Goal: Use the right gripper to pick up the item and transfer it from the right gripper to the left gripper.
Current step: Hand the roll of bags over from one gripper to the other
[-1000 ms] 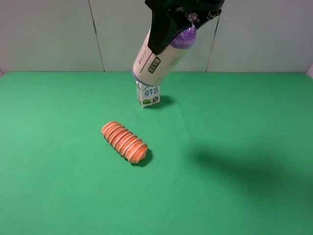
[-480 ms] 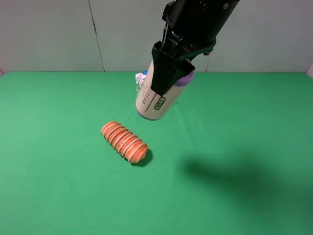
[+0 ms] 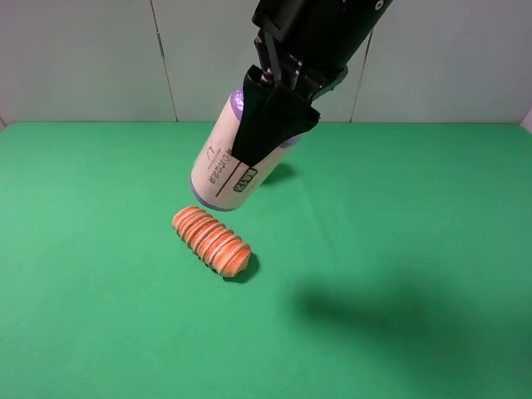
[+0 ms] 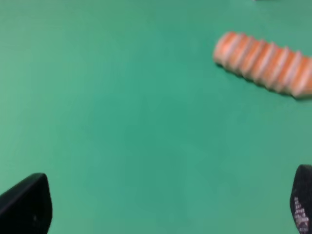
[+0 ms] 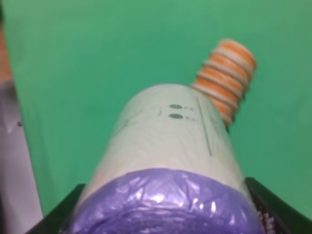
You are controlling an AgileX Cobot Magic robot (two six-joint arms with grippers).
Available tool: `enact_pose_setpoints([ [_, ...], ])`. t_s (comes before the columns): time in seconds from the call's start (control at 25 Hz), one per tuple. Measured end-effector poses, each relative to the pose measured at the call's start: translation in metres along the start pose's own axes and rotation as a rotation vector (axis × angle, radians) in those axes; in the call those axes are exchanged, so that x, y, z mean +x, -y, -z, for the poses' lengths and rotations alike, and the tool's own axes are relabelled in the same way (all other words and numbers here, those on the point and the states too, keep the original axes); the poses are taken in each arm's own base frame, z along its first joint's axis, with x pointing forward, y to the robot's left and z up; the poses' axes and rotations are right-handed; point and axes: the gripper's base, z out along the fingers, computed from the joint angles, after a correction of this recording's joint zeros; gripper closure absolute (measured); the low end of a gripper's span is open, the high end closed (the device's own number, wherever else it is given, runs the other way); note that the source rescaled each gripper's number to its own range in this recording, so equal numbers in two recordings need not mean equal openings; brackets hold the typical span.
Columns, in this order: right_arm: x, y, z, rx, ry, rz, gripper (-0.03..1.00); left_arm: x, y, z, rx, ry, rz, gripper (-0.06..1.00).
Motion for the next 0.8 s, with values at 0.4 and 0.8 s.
enact_pose_setpoints([
  [0.4,-0.001,-0.001,0.000,-0.009,0.008,0.074,0.96,-0.050,0.002,-0.034,0.225,-0.042,-0.236,0.01],
  [0.8,-0.003,-0.003,0.000,-0.035,0.034,0.133,0.96,-0.071,0.021,-0.067,0.477,-0.026,-0.487,0.01],
])
